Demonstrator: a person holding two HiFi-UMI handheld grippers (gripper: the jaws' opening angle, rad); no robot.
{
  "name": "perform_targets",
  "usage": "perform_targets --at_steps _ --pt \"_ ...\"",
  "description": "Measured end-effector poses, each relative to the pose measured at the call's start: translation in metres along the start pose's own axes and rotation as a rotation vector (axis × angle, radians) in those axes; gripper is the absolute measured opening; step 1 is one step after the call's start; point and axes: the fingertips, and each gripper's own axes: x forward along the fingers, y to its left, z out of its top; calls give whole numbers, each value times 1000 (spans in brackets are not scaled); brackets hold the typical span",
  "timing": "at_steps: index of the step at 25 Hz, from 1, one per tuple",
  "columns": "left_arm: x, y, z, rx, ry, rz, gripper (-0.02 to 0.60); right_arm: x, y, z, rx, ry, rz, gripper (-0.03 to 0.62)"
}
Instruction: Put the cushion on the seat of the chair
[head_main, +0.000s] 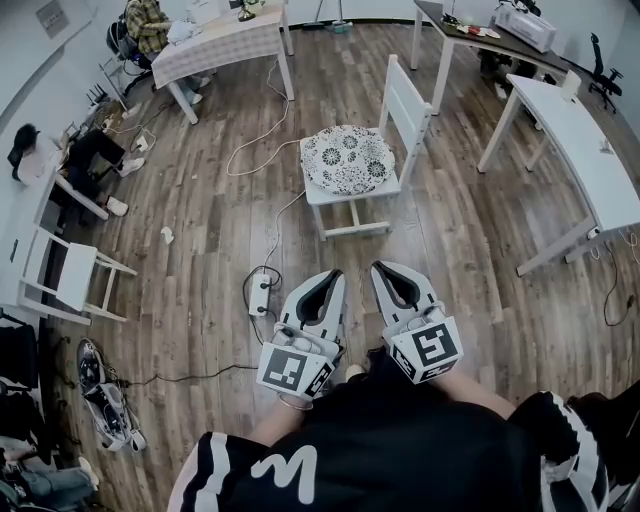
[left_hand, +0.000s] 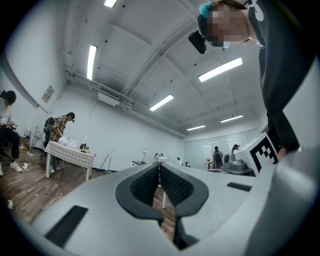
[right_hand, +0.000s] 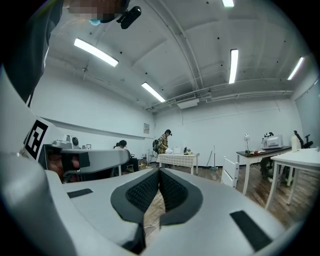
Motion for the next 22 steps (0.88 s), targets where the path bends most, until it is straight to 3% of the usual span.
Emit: perform_targets --at_steps 22 --pt "-1 -11 2 5 -1 -22 14 -10 -3 -1 2 0 -18 20"
